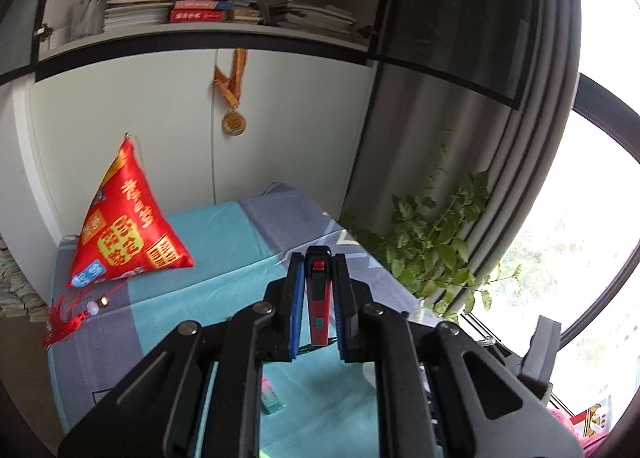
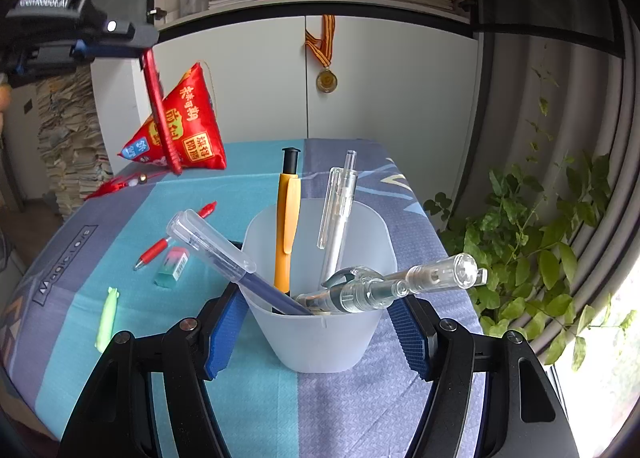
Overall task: Organize stationery
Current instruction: 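Carry the red marker with the left tool and drop it into the cup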
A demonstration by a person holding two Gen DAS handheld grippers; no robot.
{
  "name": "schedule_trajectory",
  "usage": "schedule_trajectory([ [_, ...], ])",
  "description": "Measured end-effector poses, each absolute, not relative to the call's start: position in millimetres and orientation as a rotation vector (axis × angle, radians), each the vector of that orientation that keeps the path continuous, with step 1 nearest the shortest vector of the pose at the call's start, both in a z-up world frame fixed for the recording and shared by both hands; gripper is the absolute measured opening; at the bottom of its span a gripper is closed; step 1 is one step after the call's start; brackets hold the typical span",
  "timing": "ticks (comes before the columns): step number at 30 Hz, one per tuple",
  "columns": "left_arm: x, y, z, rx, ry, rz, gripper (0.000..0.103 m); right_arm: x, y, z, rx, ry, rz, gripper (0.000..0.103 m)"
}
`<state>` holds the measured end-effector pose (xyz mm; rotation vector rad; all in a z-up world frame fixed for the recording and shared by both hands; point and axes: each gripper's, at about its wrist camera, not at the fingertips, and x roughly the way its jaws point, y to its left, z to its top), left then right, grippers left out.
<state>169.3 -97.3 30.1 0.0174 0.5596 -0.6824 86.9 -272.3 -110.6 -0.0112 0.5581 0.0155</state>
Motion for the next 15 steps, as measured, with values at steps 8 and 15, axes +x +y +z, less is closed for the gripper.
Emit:
schedule_trajectory([
  [8, 143.0, -146.4, 42.0, 0.030, 0.540, -0.864, 0.012, 85.7, -272.4, -109.7, -0.010, 0.556, 0.014, 0.069],
  [15, 141.1, -174.7, 24.4, 0.053, 0.607, -0.933, 0.012, 86.0, -273.9, -109.2, -0.007, 0.557, 0.019, 0.069],
])
